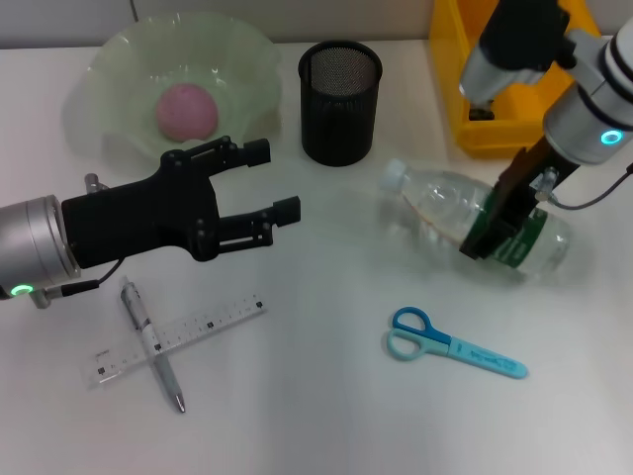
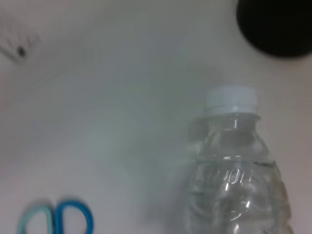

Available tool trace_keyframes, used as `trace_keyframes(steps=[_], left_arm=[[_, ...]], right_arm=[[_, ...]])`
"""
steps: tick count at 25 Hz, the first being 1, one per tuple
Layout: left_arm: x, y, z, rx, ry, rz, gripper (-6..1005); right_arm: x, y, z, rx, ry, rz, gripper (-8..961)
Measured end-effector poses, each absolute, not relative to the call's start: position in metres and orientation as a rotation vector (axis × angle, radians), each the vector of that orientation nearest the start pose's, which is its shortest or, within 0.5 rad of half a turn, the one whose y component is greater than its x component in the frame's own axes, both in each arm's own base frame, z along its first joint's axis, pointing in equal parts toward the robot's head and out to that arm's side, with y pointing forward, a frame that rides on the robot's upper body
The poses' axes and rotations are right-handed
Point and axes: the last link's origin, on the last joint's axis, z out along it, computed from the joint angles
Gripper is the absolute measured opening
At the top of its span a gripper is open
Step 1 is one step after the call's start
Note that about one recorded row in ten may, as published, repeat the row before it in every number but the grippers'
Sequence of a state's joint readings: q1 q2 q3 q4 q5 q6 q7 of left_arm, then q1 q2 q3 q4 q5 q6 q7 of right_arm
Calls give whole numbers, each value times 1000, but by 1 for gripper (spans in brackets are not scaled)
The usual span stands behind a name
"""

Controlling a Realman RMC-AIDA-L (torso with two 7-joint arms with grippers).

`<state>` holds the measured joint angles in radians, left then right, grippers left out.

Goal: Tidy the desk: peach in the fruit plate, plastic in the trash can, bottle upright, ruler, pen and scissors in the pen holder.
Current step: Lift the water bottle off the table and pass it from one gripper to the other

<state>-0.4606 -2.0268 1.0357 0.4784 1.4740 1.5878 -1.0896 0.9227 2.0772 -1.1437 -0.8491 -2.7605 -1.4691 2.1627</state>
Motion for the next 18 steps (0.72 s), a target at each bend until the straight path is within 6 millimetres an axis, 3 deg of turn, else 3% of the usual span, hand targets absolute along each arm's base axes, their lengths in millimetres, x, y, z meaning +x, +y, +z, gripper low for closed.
trace_keyframes(steps=[7, 10, 18], left_arm=[[-251, 313, -6, -2590, -416, -1077, 814], [-251, 314, -4, -2549, -433, -1100, 814], [-255, 321, 4, -2382, -564, -1208, 814]], right_arm=[[166, 396, 5, -2802, 592, -277, 762], [166, 392, 7, -2823, 580, -167, 760], [175, 377, 10, -2856, 501, 371, 762]])
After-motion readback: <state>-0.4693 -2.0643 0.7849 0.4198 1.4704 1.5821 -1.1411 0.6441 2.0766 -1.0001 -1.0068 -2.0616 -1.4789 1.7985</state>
